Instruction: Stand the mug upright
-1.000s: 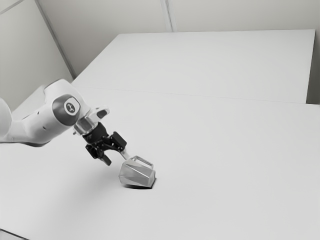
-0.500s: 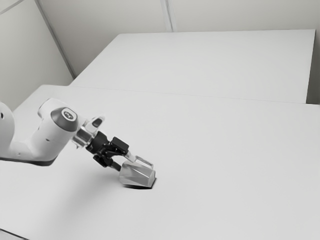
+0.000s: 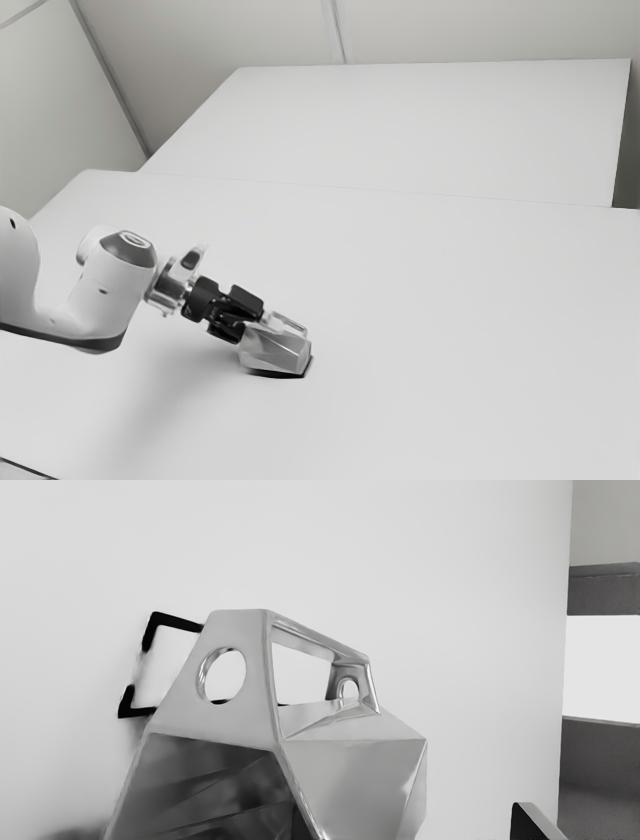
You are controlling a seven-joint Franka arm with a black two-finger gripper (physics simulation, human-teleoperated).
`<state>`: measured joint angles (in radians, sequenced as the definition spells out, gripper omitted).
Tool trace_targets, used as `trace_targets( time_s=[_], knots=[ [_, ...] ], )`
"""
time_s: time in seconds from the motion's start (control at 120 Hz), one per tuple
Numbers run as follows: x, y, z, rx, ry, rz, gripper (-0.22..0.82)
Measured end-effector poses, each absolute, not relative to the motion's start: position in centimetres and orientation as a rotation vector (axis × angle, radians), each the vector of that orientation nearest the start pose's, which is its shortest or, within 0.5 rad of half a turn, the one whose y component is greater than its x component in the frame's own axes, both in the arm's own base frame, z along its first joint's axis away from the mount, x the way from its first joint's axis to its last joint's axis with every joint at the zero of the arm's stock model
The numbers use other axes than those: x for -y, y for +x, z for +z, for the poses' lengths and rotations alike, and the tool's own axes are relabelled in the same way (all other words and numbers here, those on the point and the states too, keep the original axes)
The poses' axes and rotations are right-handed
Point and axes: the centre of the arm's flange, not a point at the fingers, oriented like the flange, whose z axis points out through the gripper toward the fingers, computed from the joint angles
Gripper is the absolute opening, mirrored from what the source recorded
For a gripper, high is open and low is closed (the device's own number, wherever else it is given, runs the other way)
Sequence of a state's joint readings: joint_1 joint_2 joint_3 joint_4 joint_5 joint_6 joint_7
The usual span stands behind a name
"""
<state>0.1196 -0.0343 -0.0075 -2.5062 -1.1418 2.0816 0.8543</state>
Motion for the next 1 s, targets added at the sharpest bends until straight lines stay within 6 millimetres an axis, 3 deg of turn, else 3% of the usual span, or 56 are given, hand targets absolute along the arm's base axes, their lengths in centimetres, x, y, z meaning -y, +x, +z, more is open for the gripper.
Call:
trace_targets(
  time_s=[0.142,0.3,0.425,0.6,0.758,1.0],
  knots=[
    [-0.3,43.7,28.5,-0.046,2.191,0.138,0.07],
    [0.0,43.8,28.8,0.006,2.177,0.167,-0.08],
    [0.5,43.9,29.2,0.052,2.176,0.188,-0.13],
    [1.2,44.4,31.3,0.132,2.172,0.245,-0.16],
    [2.6,46.4,34.2,0.264,2.198,0.275,-0.17],
    [3.7,49.7,39.8,0.558,2.401,0.192,-0.18]
  ],
)
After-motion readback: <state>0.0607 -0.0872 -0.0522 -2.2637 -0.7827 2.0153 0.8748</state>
